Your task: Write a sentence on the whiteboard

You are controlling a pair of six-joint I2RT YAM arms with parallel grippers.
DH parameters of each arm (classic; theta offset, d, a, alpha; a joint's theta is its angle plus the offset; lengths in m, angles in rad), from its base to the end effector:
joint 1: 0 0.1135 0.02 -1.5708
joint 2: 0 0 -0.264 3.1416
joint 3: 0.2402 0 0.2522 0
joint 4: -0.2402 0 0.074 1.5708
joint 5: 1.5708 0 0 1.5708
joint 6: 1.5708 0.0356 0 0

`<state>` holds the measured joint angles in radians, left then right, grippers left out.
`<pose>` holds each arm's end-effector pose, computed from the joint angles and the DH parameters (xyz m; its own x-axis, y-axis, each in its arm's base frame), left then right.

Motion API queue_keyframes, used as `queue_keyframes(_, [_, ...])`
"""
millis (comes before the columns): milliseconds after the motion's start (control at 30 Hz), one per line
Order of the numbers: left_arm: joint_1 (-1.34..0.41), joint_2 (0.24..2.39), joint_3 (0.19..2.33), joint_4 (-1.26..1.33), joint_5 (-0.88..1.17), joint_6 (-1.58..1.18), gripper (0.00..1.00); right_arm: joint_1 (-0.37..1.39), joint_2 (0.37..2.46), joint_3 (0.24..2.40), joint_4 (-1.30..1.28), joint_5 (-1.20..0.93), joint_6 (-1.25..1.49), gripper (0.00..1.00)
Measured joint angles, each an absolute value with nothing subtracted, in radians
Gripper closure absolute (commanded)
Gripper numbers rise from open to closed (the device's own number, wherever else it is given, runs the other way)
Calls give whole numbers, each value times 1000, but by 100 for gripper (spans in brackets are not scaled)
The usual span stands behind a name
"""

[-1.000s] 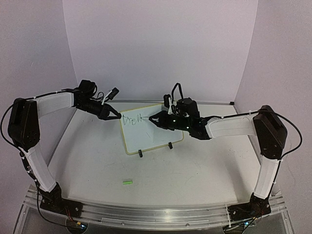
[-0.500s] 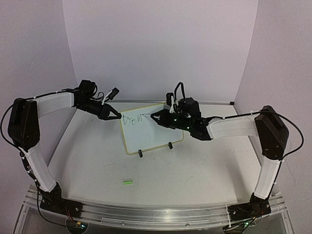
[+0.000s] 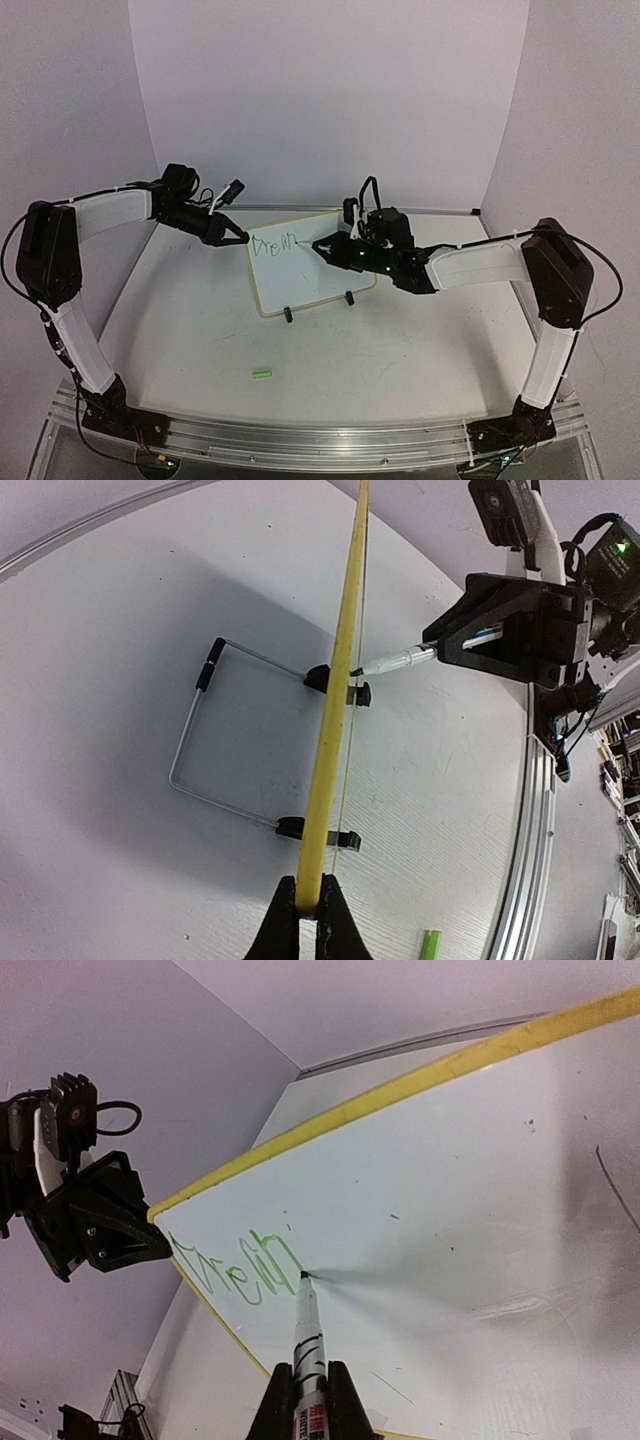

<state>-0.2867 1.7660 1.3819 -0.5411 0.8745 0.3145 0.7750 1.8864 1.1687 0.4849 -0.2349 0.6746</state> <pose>0.3559 -0.1334 0.2590 -0.5355 0.3647 -0.7617 0.8305 0.3910 -0.3966 0.3026 0.3079 0.2235 -0.6548 0.2089 -0.7264 -0.5548 0.5197 0.6497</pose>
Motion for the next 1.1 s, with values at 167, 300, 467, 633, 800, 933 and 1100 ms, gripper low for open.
queue_keyframes(167, [-287, 1766, 1382, -541, 875, 315, 100, 775, 1885, 1160, 485, -239, 675, 100])
queue_keyframes(300, [-287, 1766, 1382, -541, 875, 315, 100, 775, 1885, 1160, 485, -241, 677, 100])
queue_keyframes(467, [-287, 1765, 1382, -542, 871, 315, 100, 775, 1885, 1160, 489, -240, 683, 100])
queue_keyframes(633, [-288, 1764, 1382, -542, 869, 315, 100, 775, 1885, 1169, 492, -237, 683, 100])
queue_keyframes(800, [-291, 1762, 1382, -542, 869, 315, 100, 775, 1885, 1192, 508, -224, 682, 100])
queue_keyframes(933, [-293, 1761, 1382, -542, 867, 315, 100, 775, 1885, 1197, 512, -214, 682, 100])
queue_keyframes(1100, [-293, 1761, 1382, -542, 867, 315, 100, 775, 1885, 1197, 516, -198, 682, 100])
